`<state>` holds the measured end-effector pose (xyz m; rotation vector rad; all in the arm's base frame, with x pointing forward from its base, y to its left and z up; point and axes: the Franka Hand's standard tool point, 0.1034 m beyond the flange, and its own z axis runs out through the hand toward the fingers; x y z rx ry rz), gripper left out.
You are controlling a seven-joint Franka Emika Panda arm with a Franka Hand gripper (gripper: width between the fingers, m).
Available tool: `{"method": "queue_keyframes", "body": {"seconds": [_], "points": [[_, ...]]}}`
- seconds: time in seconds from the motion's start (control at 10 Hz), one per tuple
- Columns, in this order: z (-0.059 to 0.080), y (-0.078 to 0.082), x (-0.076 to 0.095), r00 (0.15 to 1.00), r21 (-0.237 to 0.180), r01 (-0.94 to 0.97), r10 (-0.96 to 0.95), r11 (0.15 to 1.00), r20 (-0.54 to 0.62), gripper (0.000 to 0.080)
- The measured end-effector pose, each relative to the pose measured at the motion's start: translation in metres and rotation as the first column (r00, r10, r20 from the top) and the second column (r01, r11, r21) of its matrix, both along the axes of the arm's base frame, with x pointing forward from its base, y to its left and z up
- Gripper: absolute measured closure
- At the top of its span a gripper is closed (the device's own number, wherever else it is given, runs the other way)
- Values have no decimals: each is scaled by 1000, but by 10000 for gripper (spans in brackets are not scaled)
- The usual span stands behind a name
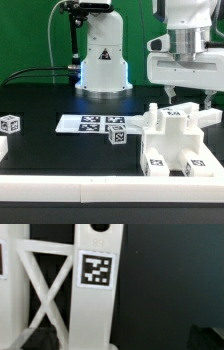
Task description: Assemble chair
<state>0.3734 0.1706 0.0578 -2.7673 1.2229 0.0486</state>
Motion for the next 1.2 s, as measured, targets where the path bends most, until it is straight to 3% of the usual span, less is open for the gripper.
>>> {"method": "queue_keyframes", "body": {"seconds": [0.1, 0.3, 0.5, 0.8, 1.0, 1.1, 1.2], "points": [[-3, 4, -2, 999, 8, 33, -33, 999, 6, 151], [-21, 19, -17, 999, 5, 36, -36, 999, 2, 151], [-38, 24, -29, 999, -8, 27, -28, 1000, -16, 151], [-39, 25, -30, 1000, -9, 25, -25, 1000, -15, 151], [-39, 25, -30, 1000, -9, 25, -25, 1000, -15, 414], [-39, 25, -30, 1000, -9, 25, -25, 1000, -15, 414], [-39, 25, -30, 1000, -9, 25, -25, 1000, -15, 520]]}}
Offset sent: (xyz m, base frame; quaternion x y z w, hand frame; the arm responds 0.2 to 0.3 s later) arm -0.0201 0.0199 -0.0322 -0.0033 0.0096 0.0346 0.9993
